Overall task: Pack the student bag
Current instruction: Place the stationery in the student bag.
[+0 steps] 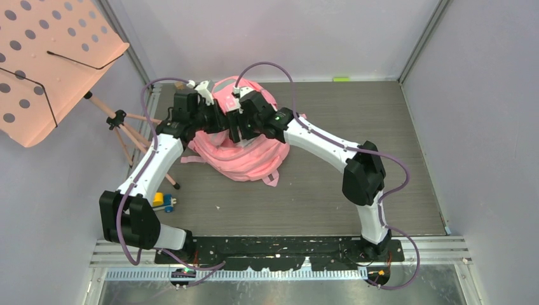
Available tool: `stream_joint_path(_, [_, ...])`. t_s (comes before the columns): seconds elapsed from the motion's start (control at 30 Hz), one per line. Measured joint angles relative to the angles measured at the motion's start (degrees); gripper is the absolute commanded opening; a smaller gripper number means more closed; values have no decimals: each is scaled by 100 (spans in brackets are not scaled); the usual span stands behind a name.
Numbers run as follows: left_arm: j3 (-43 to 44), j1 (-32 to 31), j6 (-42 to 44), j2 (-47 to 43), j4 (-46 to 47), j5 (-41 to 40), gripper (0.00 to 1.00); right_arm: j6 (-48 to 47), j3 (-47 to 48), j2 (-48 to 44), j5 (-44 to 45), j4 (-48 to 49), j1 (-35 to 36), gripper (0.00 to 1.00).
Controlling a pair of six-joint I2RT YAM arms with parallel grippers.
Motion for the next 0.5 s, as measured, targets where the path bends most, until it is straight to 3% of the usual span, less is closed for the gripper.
stream_joint_path(0.3, [0, 0, 0, 0, 0, 0, 0, -142, -310, -1117, 107, -389, -52, 88])
stream_joint_path(0.5, [0, 0, 0, 0, 0, 0, 0, -157, -560, -1836, 146, -439, -654, 88])
